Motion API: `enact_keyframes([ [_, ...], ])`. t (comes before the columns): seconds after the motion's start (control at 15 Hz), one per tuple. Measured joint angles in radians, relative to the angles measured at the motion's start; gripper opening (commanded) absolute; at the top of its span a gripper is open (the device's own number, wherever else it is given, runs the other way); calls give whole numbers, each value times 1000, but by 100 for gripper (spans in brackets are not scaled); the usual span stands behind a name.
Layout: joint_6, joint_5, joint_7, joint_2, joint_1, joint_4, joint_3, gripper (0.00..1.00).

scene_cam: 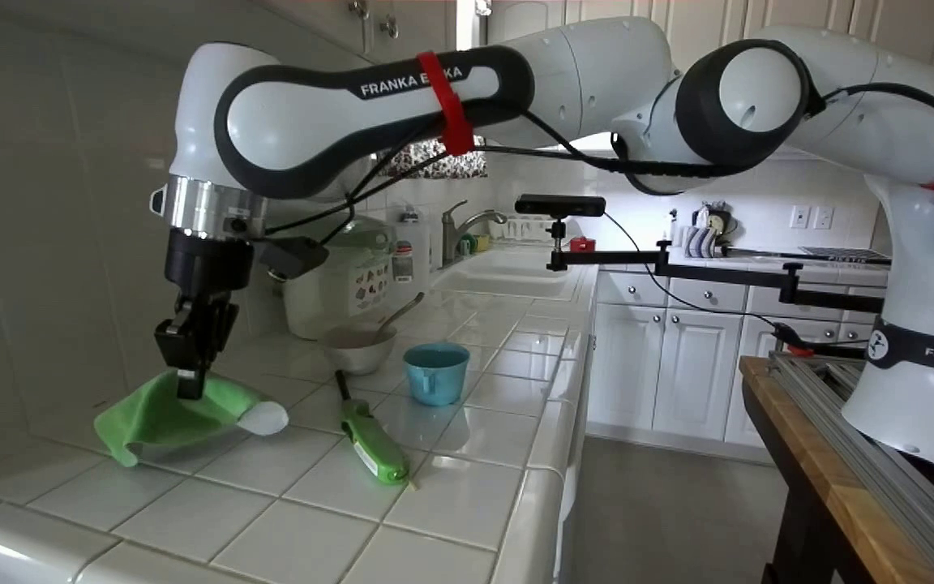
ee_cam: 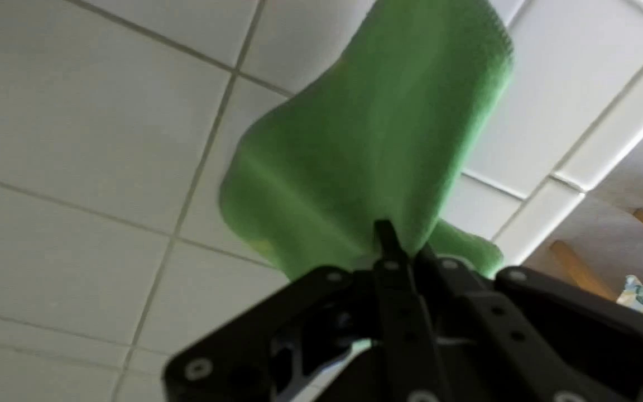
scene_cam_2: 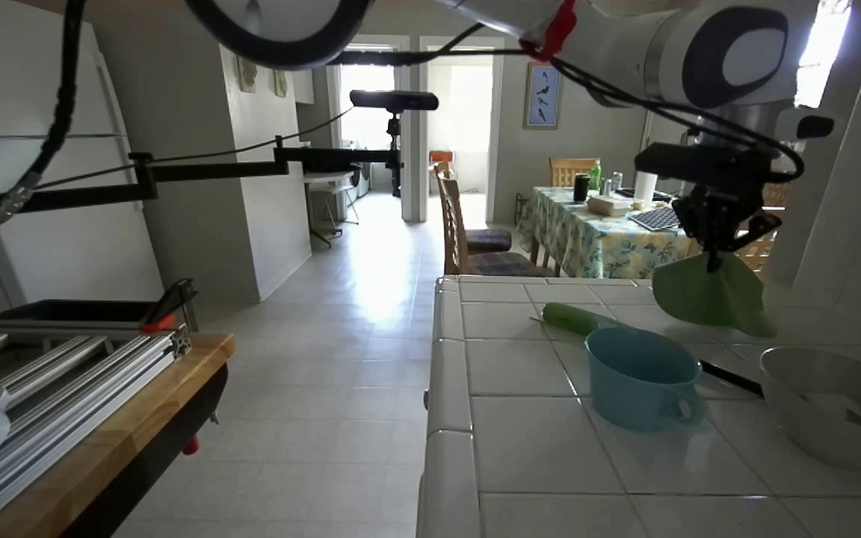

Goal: Use the green cloth to wipe the counter

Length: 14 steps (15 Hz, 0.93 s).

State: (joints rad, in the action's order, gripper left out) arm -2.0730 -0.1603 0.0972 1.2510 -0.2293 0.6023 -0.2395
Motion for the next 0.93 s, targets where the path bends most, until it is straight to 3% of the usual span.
enact_keyframes([
  [0.33,120,0,55,-38,-9,8,-42,1],
  [0.93,129,-5,83,-4,-18,42,-39,1],
])
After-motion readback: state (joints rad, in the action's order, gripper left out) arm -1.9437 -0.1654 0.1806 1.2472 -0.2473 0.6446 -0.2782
